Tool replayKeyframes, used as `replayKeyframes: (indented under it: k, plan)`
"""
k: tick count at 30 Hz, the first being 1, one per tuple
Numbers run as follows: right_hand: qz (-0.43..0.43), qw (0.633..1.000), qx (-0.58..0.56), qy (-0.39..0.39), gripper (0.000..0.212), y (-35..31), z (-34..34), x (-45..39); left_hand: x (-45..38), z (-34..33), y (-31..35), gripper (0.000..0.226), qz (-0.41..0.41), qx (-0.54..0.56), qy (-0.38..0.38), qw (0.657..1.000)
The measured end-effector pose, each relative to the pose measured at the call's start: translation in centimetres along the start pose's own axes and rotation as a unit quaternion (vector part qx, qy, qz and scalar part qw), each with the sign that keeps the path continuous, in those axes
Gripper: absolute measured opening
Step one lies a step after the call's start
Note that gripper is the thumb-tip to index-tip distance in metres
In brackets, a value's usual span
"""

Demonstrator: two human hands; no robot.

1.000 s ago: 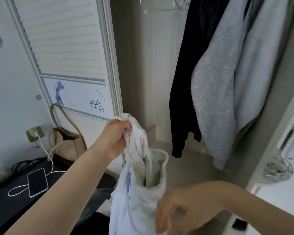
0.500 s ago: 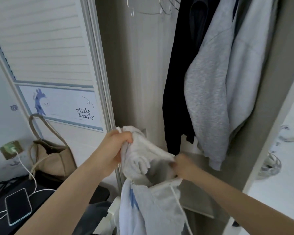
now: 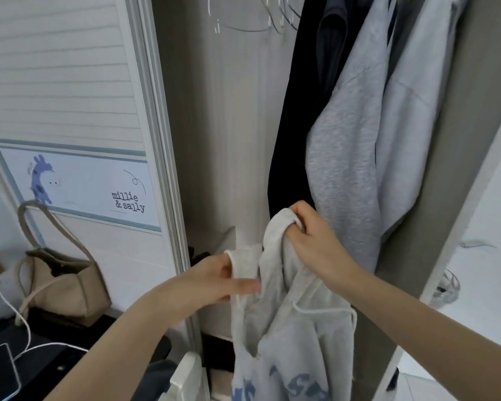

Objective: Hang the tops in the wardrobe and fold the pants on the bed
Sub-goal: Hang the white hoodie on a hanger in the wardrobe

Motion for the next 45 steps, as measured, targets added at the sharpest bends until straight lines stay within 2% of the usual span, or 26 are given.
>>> replayKeyframes:
  k: [1, 2, 4, 6, 8, 10, 13, 14, 15, 17, 19, 21, 23, 26, 28, 29, 30, 33, 36, 38, 40, 43, 45]
  plan:
    - [0.006, 1.000, 0.008, 0.001, 0.011, 0.0, 0.0, -0.1, -0.2, -0.9, 0.9, 0.050, -0.015, 0.079, -0.039, 0.996]
    - [0.009, 1.000, 0.014, 0.006, 0.010, 0.0, 0.0, -0.1, -1.0, -1.6, 1.5, 0.059, -0.022, 0.089, -0.031, 0.995]
    - [0.019, 0.999, 0.025, 0.019, 0.010, -0.1, 0.0, -0.1, -2.5, -3.1, 2.1, 0.074, -0.004, 0.052, 0.059, 0.997]
    - [0.039, 0.998, 0.031, 0.032, 0.011, -0.2, 0.4, -0.2, -3.7, -3.0, 2.2, 0.063, 0.007, 0.000, 0.166, 0.986]
    - [0.073, 0.996, 0.037, 0.034, 0.011, -0.1, 1.3, -0.3, -4.2, -1.4, 2.6, 0.046, -0.015, -0.071, 0.240, 0.968]
    - [0.105, 0.993, 0.057, 0.001, 0.008, 0.2, 2.6, -0.1, -4.2, 1.2, 3.1, 0.038, -0.031, -0.193, 0.296, 0.935]
    - [0.144, 0.982, 0.097, -0.069, 0.005, 1.1, 3.7, 0.9, -2.9, 3.7, 4.7, 0.031, -0.075, -0.383, 0.373, 0.842]
    - [0.143, 0.982, 0.106, -0.068, 0.005, 1.4, 3.8, 1.2, -2.2, 3.9, 5.6, 0.026, -0.109, -0.390, 0.402, 0.821]
    - [0.132, 0.983, 0.112, -0.055, 0.004, 1.9, 4.0, 1.5, -1.7, 3.9, 6.5, 0.021, -0.156, -0.365, 0.418, 0.817]
    - [0.095, 0.984, 0.147, -0.028, 0.004, 2.9, 4.2, 1.8, -0.9, 3.8, 8.5, 0.010, -0.228, -0.266, 0.417, 0.839]
    - [0.063, 0.982, 0.173, -0.041, 0.010, 3.2, 3.5, 1.9, -0.7, 3.7, 10.5, 0.017, -0.256, -0.223, 0.410, 0.847]
    - [0.048, 0.977, 0.191, -0.085, 0.016, 2.7, 2.0, 1.9, -0.4, 2.8, 12.2, 0.024, -0.289, -0.264, 0.390, 0.834]
    - [0.029, 0.961, 0.222, -0.165, 0.028, 2.1, -0.4, 2.1, 0.0, 1.2, 13.1, 0.028, -0.325, -0.308, 0.349, 0.823]
    - [-0.037, 0.955, 0.102, -0.275, 0.022, 1.9, -3.4, 3.4, 0.2, 0.1, 13.2, 0.043, -0.351, -0.405, 0.336, 0.774]
    - [-0.069, 0.928, 0.100, -0.351, 0.065, 3.7, -4.4, 5.1, 0.5, 1.8, 12.8, 0.044, -0.343, -0.403, 0.364, 0.766]
    - [-0.099, 0.910, 0.134, -0.380, 0.078, 5.2, -4.6, 6.1, 0.8, 3.2, 12.5, 0.047, -0.335, -0.387, 0.382, 0.770]
    - [-0.122, 0.896, 0.179, -0.387, 0.077, 6.6, -4.6, 6.9, 1.1, 4.5, 12.1, 0.052, -0.331, -0.374, 0.401, 0.768]
    - [-0.165, 0.869, 0.316, -0.344, 0.045, 9.4, -3.6, 7.6, 2.3, 7.9, 11.2, 0.055, -0.323, -0.350, 0.467, 0.745]
    - [-0.152, 0.856, 0.406, -0.282, 0.037, 7.4, -3.4, 6.0, 3.0, 9.4, 11.2, 0.025, -0.272, -0.306, 0.498, 0.765]
    - [-0.101, 0.902, 0.346, -0.238, 0.037, 4.6, -4.6, 4.8, 3.0, 9.2, 11.5, 0.015, -0.256, -0.278, 0.497, 0.781]
    - [-0.099, 0.940, 0.258, -0.199, 0.047, 1.9, -6.3, 3.8, 3.3, 8.5, 11.6, 0.010, -0.274, -0.230, 0.483, 0.799]
    - [-0.092, 0.935, 0.302, -0.163, 0.040, 1.0, -7.0, 2.5, 3.8, 8.5, 11.1, 0.007, -0.285, -0.121, 0.458, 0.833]
    - [-0.085, 0.931, 0.332, -0.127, 0.032, 1.3, -5.5, 1.8, 3.6, 9.9, 9.7, 0.008, -0.248, -0.067, 0.461, 0.849]
Point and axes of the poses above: each hand's wrist, its own x-axis away from the middle knuckle, its own z-axis out of the back of the hand, y = z × x, the point moved 4 cm from there along -x, towards the middle knuckle, and after that the axes turned 13 degrees about z, right-handed, at the moved point
